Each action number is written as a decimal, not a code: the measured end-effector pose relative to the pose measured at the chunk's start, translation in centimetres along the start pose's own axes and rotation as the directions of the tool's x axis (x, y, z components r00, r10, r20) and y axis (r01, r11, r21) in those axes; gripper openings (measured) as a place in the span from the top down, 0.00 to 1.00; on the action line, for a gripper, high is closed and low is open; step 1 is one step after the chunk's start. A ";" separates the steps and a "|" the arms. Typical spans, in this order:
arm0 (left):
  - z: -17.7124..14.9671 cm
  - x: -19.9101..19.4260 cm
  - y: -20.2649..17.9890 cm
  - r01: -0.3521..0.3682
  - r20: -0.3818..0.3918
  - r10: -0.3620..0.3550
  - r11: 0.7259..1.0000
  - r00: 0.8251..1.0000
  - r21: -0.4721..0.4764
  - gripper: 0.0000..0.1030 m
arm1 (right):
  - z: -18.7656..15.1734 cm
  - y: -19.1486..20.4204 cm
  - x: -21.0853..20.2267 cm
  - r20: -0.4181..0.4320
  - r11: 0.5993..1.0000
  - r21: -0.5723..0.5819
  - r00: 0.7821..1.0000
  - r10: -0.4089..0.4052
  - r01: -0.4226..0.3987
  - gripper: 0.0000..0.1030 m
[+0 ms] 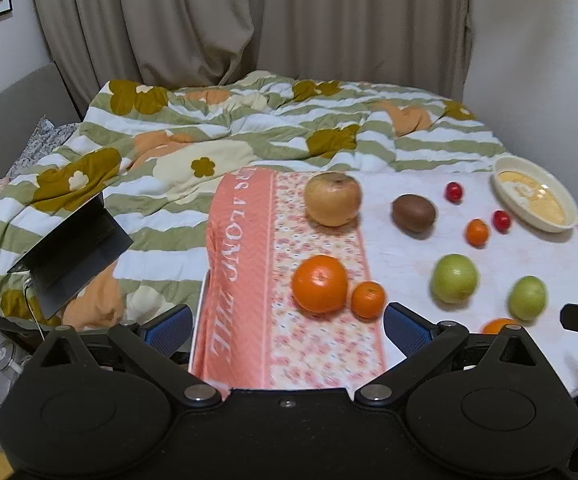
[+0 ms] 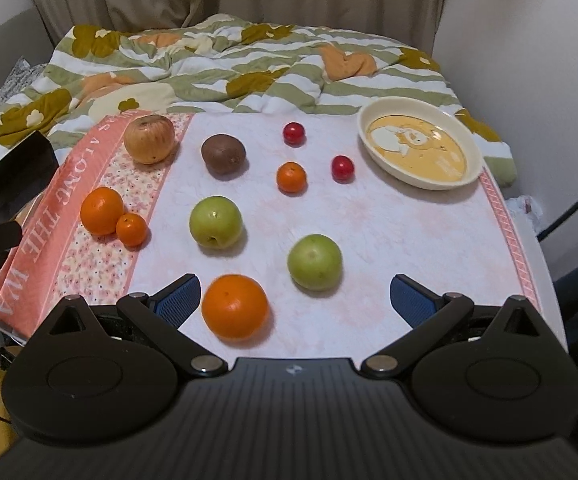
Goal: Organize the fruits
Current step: 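Grasp the large orange with the left tool while the right tool grasps a green apple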
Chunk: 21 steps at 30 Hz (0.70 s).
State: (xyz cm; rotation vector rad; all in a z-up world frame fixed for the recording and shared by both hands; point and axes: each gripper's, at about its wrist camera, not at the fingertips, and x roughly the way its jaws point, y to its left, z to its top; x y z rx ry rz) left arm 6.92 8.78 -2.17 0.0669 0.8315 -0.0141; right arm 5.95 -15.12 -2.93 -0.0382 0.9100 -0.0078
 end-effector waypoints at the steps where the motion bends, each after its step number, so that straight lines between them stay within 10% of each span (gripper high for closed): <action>1: 0.2 0.6 0.2 0.000 -0.005 0.000 1.000 1.000 -0.002 0.00 | 0.1 0.2 0.5 -0.003 1.000 -0.004 1.000 0.004 -0.004 0.00; 21: 2.9 11.6 -0.7 0.031 -0.172 -0.059 0.987 0.983 -0.160 0.10 | 4.3 4.7 12.7 -0.104 0.961 -0.228 0.985 0.138 -0.158 0.00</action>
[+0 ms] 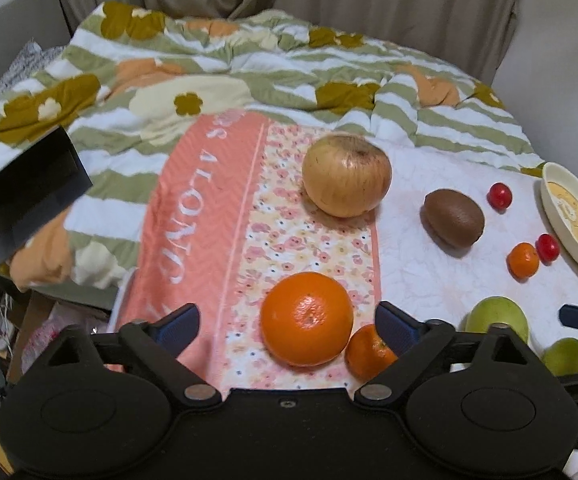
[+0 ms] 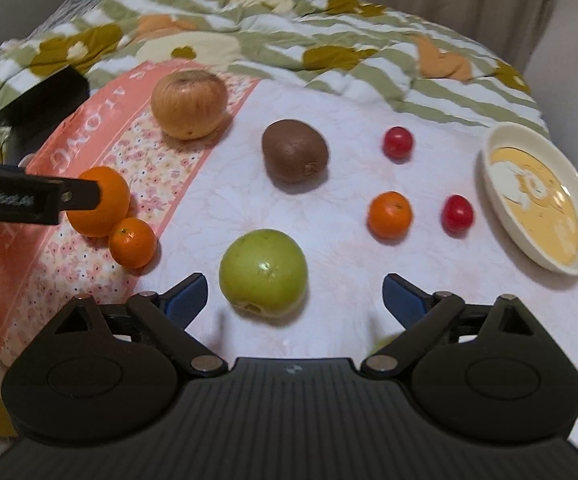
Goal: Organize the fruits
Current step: 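Grasp the large orange with the left tool while the right tool grasps a green apple, then carry the orange and green apple into the cream bowl and release both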
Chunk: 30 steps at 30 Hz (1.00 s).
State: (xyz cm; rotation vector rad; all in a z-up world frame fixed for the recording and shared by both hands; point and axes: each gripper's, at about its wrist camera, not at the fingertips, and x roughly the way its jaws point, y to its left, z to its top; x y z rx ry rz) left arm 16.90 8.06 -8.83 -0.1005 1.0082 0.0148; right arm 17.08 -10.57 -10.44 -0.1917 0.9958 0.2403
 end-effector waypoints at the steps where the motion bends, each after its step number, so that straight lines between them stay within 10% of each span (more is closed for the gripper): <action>1: 0.1 0.4 0.0 -0.002 -0.009 0.002 1.000 1.000 -0.005 0.11 | 0.1 0.0 0.5 -0.012 1.000 -0.003 1.000 0.014 -0.014 0.00; 13: 0.8 2.4 0.2 0.035 -0.069 -0.041 0.996 0.997 -0.083 0.38 | 0.1 0.1 2.4 -0.082 0.995 -0.023 0.992 0.091 -0.093 0.12; 30: -0.6 0.9 1.2 0.012 -0.062 -0.017 0.996 0.998 -0.093 0.39 | 0.2 0.6 2.7 -0.060 0.997 -0.034 0.996 0.069 -0.072 0.31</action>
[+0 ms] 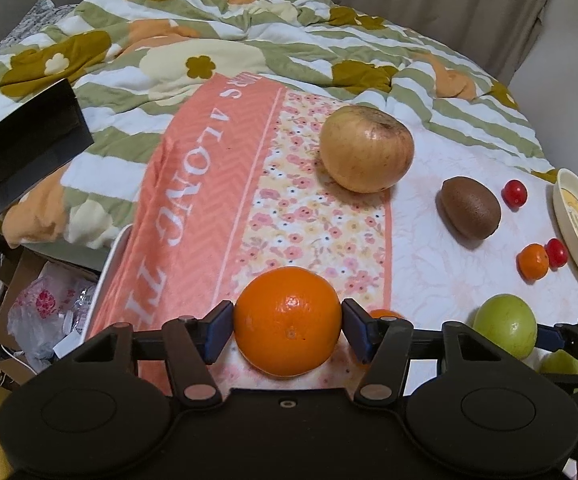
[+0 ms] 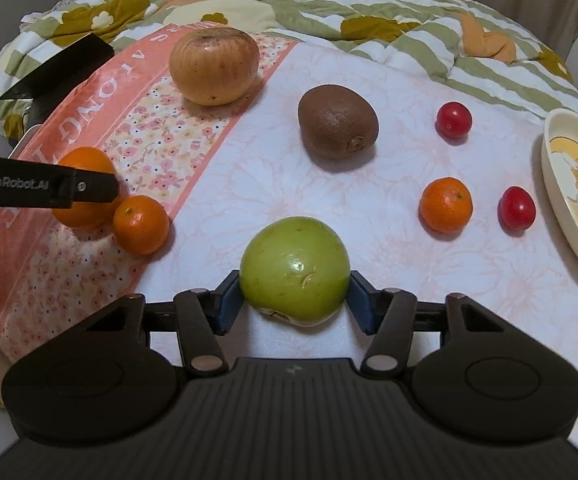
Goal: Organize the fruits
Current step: 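Carry the orange and green apple into the cream bowl and release both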
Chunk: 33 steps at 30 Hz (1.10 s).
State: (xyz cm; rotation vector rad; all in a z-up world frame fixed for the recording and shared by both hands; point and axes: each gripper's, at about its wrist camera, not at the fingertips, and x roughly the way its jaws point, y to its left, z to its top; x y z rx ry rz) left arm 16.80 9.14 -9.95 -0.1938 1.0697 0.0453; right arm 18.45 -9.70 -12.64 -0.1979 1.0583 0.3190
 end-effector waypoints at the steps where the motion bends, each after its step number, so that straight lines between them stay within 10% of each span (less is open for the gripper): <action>1: -0.2 -0.3 0.1 0.001 0.003 -0.001 1.000 1.000 -0.001 0.39 | -0.1 0.0 -0.1 0.002 1.000 0.001 1.000 -0.001 0.001 0.31; 21: -3.3 -8.0 -1.2 0.099 0.131 -0.113 0.989 0.985 0.107 0.39 | -4.1 0.7 -9.8 0.213 0.989 0.142 0.974 -0.080 0.050 0.32; 33: -2.9 -12.1 -7.9 0.179 0.202 -0.220 0.962 0.954 0.205 0.39 | -7.1 -5.9 -16.8 0.278 0.957 0.274 0.945 -0.171 0.093 0.32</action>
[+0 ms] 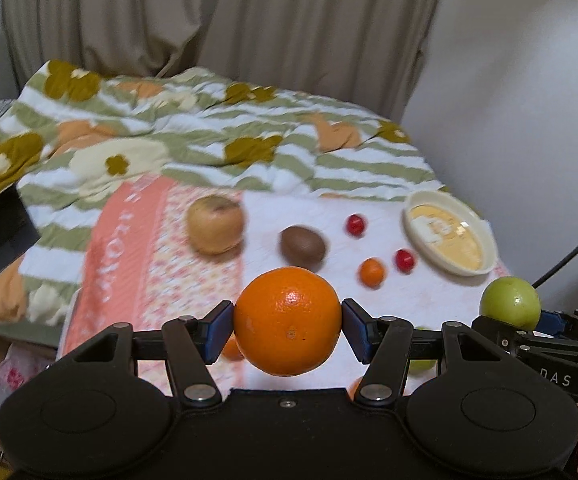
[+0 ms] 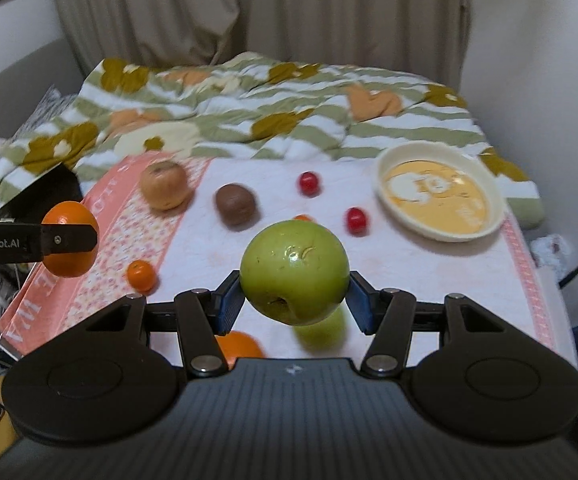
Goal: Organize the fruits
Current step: 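Carry the orange and green apple into the cream bowl and release both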
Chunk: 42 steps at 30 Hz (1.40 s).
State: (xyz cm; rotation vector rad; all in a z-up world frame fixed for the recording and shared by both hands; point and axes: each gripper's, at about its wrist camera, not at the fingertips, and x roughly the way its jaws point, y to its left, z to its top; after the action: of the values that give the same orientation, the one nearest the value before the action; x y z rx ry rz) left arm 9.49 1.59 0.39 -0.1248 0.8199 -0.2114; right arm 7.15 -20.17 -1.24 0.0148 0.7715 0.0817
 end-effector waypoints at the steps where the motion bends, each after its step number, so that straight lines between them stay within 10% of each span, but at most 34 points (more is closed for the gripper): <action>1: 0.2 0.1 -0.7 0.004 0.005 -0.004 1.000 1.000 0.003 0.39 | 0.2 -0.9 -0.1 0.005 1.000 0.005 1.000 -0.004 0.004 0.32; 22: 8.1 14.2 -18.2 -0.013 0.007 0.013 0.997 1.000 -0.077 0.39 | 8.1 -23.4 8.5 0.020 0.997 -0.046 0.998 0.056 -0.055 0.32; 42: 10.6 31.3 -24.3 -0.006 -0.113 0.030 0.979 0.993 0.205 0.39 | 9.6 -28.8 17.7 -0.024 0.999 0.002 0.998 0.050 -0.050 0.32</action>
State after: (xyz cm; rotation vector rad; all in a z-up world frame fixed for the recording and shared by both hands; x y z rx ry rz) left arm 34.66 -29.03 -10.06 0.0887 0.9088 -0.2864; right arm 28.44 -47.32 -7.88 0.0342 0.7954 0.1294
